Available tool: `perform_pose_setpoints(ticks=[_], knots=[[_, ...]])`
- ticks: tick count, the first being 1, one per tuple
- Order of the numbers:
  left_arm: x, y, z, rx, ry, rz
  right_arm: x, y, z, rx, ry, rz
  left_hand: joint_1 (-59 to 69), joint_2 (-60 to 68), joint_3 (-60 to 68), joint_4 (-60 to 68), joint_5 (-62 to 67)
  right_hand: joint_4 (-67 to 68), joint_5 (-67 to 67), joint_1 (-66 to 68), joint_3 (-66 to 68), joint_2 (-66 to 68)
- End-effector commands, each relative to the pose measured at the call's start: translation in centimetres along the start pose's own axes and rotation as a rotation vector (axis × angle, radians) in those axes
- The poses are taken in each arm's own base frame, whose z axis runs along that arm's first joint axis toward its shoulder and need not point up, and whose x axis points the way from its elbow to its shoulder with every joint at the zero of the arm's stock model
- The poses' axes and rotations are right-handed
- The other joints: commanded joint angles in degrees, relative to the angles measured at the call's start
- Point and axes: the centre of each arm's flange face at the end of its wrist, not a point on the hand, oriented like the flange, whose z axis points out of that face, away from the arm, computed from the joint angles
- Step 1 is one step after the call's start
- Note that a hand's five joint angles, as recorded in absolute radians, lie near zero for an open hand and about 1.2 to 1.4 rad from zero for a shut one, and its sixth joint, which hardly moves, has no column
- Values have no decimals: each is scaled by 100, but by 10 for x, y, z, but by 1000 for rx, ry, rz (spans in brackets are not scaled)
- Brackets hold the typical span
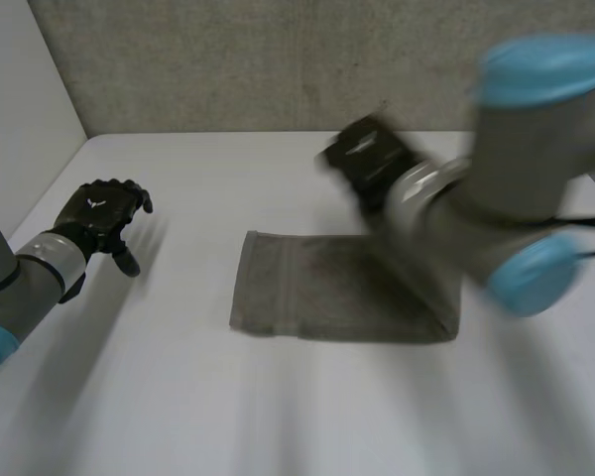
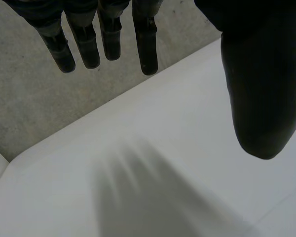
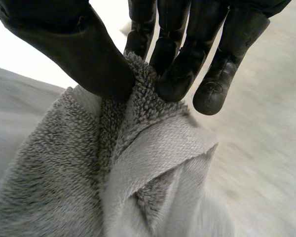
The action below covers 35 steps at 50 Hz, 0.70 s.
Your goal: Fold the towel.
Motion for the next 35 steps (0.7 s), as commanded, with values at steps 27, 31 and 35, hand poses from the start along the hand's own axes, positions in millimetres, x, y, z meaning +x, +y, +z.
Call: perform_pose_setpoints(ticks=[27,31,35], knots=[[112,-35,0,126,279,8,2,131,-66,-282,14,240,-41,-50,-13,-59,-122,-6692,-6625,-6508,-6698,-6452],[138,-35,1,139,339,18,-8,138,-71,-293,-6,251,-41,-50,-13,-59,-122,-6692,-6625,-6508,-6698,-6452],[153,-31,3,137,371,21,-17,146,-72,-271,1,245,-41,-50,-13,-59,-122,-6692,-6625,-6508,-6698,-6452]])
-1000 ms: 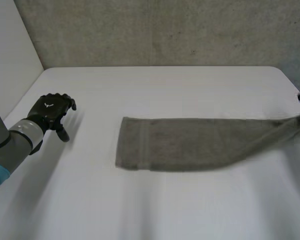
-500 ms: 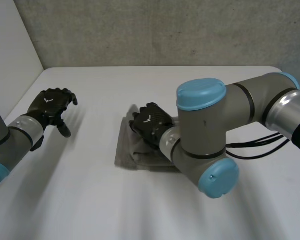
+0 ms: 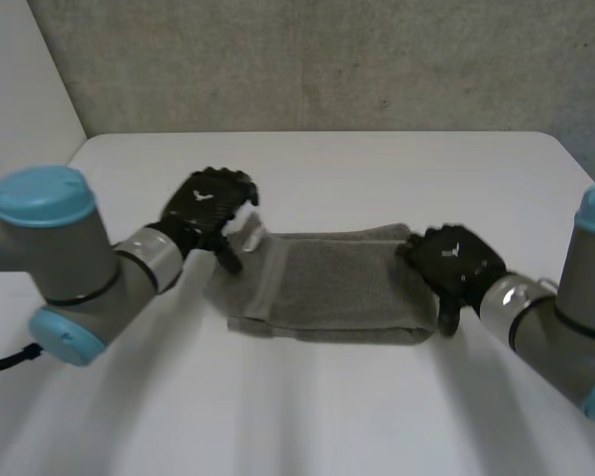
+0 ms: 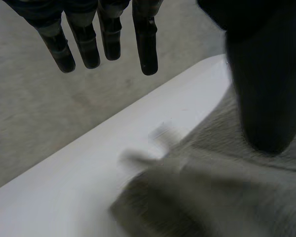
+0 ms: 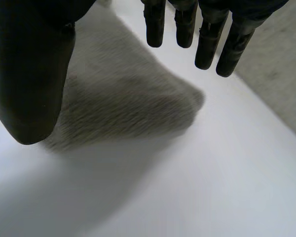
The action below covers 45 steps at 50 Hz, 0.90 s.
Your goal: Fold the towel.
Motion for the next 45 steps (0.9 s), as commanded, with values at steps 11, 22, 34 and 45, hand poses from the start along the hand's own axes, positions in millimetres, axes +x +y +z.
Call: perform_pose_setpoints(ticks=[11,22,34,45], knots=[[38,18,13,-25,90,2,-19,23,2,32,-13,55,1,-4,24,-15,-53,1161,1229,1260,1215,1211],[37,16,9,-37,89,-4,-19,21,12,88,-6,110,18,12,40,1,-37,2763,2831,2862,2818,2813],[39,22,4,-72,97,-12,-14,28,17,48,8,115,1733,1727,1755,1716,1678,5567,5635,5667,5622,5618],[35,27,1,-100,86,-20,37,24,-9,-37,105,-29,1650,1644,1672,1633,1595,6592,6660,6692,6647,6643]])
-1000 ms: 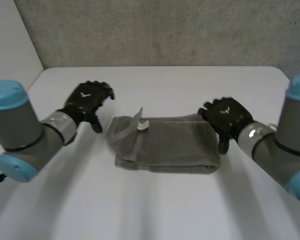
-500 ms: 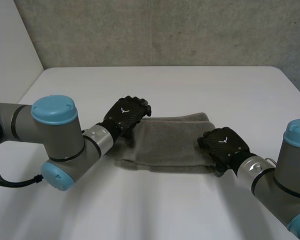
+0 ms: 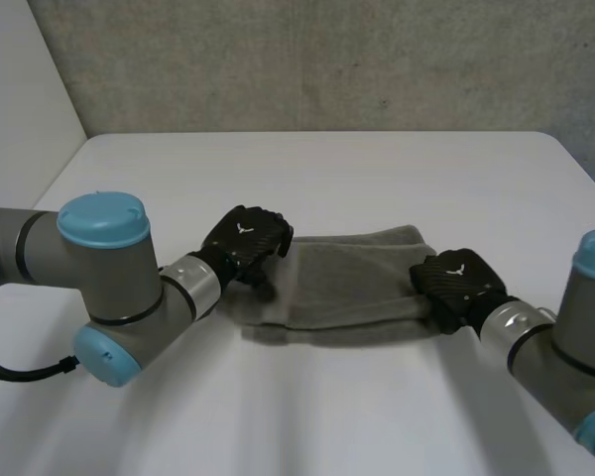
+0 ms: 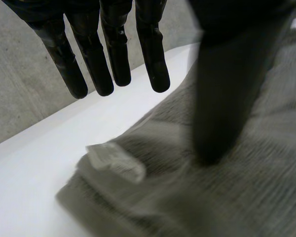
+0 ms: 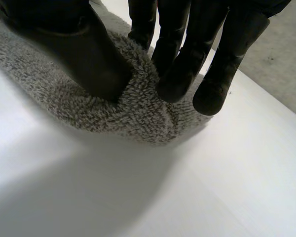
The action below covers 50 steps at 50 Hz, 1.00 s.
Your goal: Fold the towel.
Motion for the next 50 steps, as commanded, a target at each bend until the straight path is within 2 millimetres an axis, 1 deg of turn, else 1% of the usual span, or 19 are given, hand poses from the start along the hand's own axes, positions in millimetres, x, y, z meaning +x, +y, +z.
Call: perform_pose_setpoints(ticks=[1,4,6,7,9,15,17,18,19,20,21,22,24,26,28,29,33,46,50], knots=[[-4,7,-3,-31,-15,-11,39,-14,-15,-55,75,-172,-38,-7,-15,-10,-23,329,420,579,334,719],[-5,10,-5,-44,-34,-14,43,-21,-14,-42,83,-196,-38,-7,-16,-11,-24,329,420,579,334,719],[-5,10,-5,-48,-45,-17,41,-42,-13,2,82,-227,-38,-7,-16,-11,-24,329,420,579,334,719],[-6,10,-7,-52,-53,-19,41,-42,-13,2,82,-227,-38,-7,-16,-11,-24,329,420,579,334,719],[-7,7,-8,-46,-61,-18,21,-75,-12,101,44,-251,-38,-7,-16,-11,-24,329,420,579,334,719],[-8,-14,-22,-18,-75,-21,-8,-107,-3,189,-16,-228,-71,-41,-49,-44,-57,329,420,579,334,719],[-9,-22,-26,-3,-81,-26,-41,-121,-3,214,-78,-239,-72,-41,-49,-44,-57,329,420,579,334,719],[-11,-29,-30,14,-92,-34,-41,-121,-3,214,-79,-239,-72,-41,-49,-44,-57,329,420,579,334,719],[-11,-29,-30,14,-92,-34,-65,-125,-6,225,-130,-259,-72,-41,-49,-44,-57,329,420,579,334,719],[-19,-34,-33,26,-113,-48,-66,-125,-7,225,-130,-260,-72,-41,-49,-44,-57,329,420,579,334,719],[-30,-38,-36,36,-148,-68,-85,-124,-10,218,-177,-274,-72,-41,-49,-44,-57,329,420,579,334,719],[-30,-38,-36,36,-148,-69,-99,-120,-10,205,-210,-284,-72,-41,-49,-44,-57,329,420,579,334,719],[-57,-48,-44,66,-231,-102,-109,-115,-11,191,-240,-287,-139,-108,-116,-111,-124,329,420,579,334,719],[-67,-52,-47,79,-264,-110,-117,-108,-10,175,-264,-291,-239,-208,-216,-211,-224,329,420,579,334,719],[-76,-56,-49,91,-288,-111,-136,-98,-12,160,-315,-300,-273,-242,-251,-246,-259,329,420,579,334,719],[-82,-58,-50,100,-304,-113,-136,-98,-12,160,-315,-300,-323,-293,-301,-296,-309,329,420,579,334,719],[-87,-61,-50,109,-315,-110,-149,-92,-14,143,-355,-263,-341,-310,-318,-313,-326,329,420,579,334,719],[-81,-74,-46,158,-291,-143,-153,-97,-11,152,-371,-138,-459,-428,-436,-431,-444,329,420,579,334,719],[-81,-78,-46,171,-290,-167,-169,-91,-7,145,-404,-150,-459,-428,-436,-431,-444,329,420,579,334,719]])
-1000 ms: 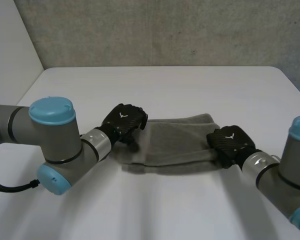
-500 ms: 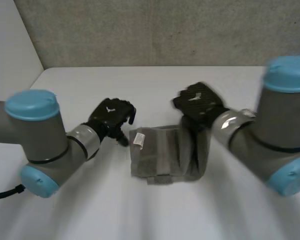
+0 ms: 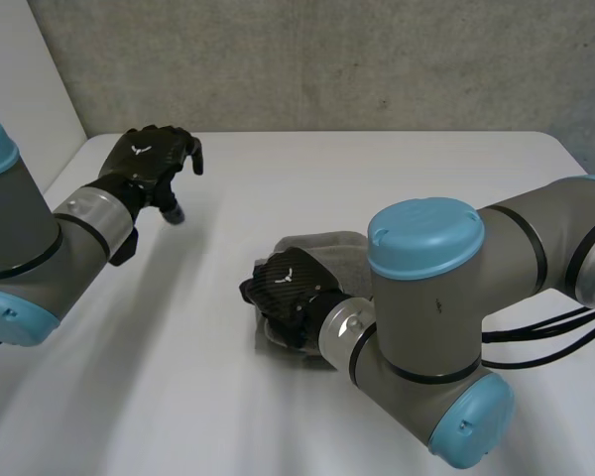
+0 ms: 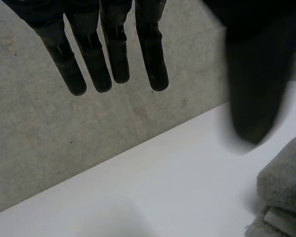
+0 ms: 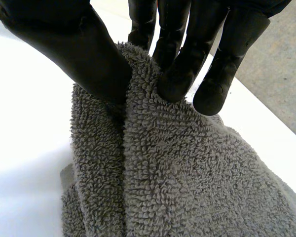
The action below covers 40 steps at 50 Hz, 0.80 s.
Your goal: Fold the towel.
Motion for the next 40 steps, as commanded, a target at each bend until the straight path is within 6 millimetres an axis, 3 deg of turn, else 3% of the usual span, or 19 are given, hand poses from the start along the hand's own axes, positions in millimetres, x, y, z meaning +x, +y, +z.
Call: perform_pose_setpoints(ticks=[1,3,6,7,8,9,10,12,15,17,18,19,20,23,25,26,28,33,40], knots=[[2,-5,1,15,7,-44,-17,5,11,-1,-37,-8,-144,-213,-187,-215,-35,329,420,503,292,606],[3,-4,1,12,8,-52,-31,12,18,-14,-73,-20,-144,-213,-187,-215,-35,329,420,503,292,606],[3,-3,0,9,8,-55,-35,18,21,-31,-80,-22,-144,-213,-187,-215,-35,134,224,308,96,410],[4,-2,0,4,12,-57,-36,23,24,-45,-77,-21,-144,-213,-187,-215,-35,-799,-709,-625,-836,-523],[6,-1,-1,1,16,-57,-35,24,24,-52,-72,-16,-144,-213,-187,-215,-35,-2673,-2583,-2499,-2711,-2397],[6,-1,-1,1,16,-57,-35,24,24,-52,-72,-16,-144,-213,-187,-215,-35,-2692,-2602,-2518,-2730,-2416],[10,0,-2,-1,26,-58,-34,24,22,-53,-74,-7,-144,-213,-187,-215,-35,-4607,-4517,-4433,-4645,-4331],[17,0,-3,-4,44,-59,-26,11,11,-33,-57,-6,-144,-213,-187,-215,-35,-5752,-5661,-5578,-5789,-5476],[20,1,-3,-4,52,-58,-23,2,1,-19,-48,-7,-144,-213,-187,-215,-35,-5905,-5815,-5731,-5943,-5629],[28,2,-4,-5,72,-68,-5,-8,-23,-17,-1,5,-144,-213,-187,-215,-35,-6457,-6367,-6283,-6495,-6181],[28,2,-4,-5,72,-68,-5,-8,-24,-17,-1,5,-144,-213,-187,-215,-35,-6460,-6370,-6286,-6498,-6184],[34,3,-4,-8,87,-78,13,-8,-33,-23,44,21,-144,-213,-187,-215,-35,-6671,-6580,-6497,-6708,-6394],[41,4,-5,-12,105,-90,31,-5,-40,-40,89,38,-127,-196,-170,-198,-19,-6671,-6580,-6497,-6708,-6394],[48,8,-5,-22,124,-104,46,-2,-47,-58,126,57,-127,-196,-170,-198,-18,-6671,-6580,-6497,-6708,-6394],[62,18,-7,-51,159,-127,72,8,-57,-97,186,92,-127,-196,-170,-198,-18,-6671,-6580,-6497,-6708,-6394],[62,18,-7,-51,159,-127,72,8,-57,-97,186,92,-127,-196,-170,-198,-18,-6671,-6580,-6497,-6708,-6394],[78,33,-11,-94,197,-129,91,20,-61,-133,232,128,-127,-196,-170,-198,-18,-6671,-6580,-6497,-6708,-6394],[97,58,-16,-162,238,-120,96,30,-59,-147,224,157,-127,-196,-170,-198,-18,-6671,-6580,-6497,-6708,-6394],[99,90,-20,-250,224,-107,99,43,-42,-107,214,244,-110,-179,-153,-181,-2,-6671,-6580,-6497,-6708,-6394]])
